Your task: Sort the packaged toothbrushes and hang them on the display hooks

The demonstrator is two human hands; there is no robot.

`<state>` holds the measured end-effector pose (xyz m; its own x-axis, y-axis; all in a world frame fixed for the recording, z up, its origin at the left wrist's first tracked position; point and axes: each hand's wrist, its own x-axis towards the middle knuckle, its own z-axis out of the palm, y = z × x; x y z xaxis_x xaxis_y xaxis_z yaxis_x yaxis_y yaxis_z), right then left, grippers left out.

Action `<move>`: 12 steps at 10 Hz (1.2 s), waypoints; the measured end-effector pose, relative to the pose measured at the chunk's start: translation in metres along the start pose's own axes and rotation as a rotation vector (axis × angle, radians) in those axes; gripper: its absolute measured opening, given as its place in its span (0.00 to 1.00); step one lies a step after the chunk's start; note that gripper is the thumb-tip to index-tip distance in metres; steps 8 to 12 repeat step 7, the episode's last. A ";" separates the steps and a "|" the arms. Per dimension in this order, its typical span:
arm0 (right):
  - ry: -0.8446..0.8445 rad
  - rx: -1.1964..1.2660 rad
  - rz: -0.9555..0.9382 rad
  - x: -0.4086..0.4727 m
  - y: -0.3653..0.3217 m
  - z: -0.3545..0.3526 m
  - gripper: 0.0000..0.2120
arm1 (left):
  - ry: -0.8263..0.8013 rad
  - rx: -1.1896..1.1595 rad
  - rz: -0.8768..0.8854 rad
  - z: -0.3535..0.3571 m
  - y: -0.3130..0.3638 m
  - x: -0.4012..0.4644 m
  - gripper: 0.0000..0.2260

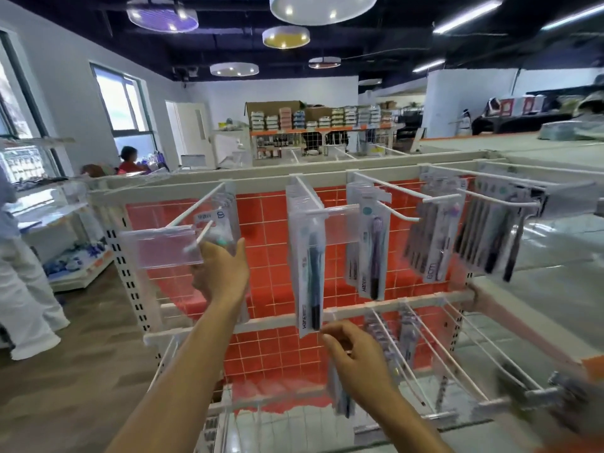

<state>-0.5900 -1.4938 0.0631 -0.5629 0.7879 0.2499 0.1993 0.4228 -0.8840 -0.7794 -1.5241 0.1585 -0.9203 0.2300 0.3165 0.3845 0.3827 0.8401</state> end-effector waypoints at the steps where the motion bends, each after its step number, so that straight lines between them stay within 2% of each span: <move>1: 0.005 0.000 0.014 0.003 0.003 -0.001 0.07 | -0.010 -0.081 0.042 0.006 0.000 0.013 0.28; 4: 0.050 -0.044 0.079 0.018 0.027 0.005 0.07 | -0.062 -0.084 0.097 0.037 -0.018 0.063 0.29; 6: 0.060 -0.048 0.119 0.023 0.035 0.001 0.06 | -0.097 -0.091 0.083 0.030 -0.020 0.049 0.41; 7: 0.045 -0.050 0.140 0.022 0.038 -0.001 0.07 | -0.122 -0.040 0.046 0.021 -0.023 0.033 0.44; 12: 0.045 -0.050 0.140 0.022 0.038 -0.001 0.07 | -0.122 -0.040 0.046 0.021 -0.023 0.033 0.44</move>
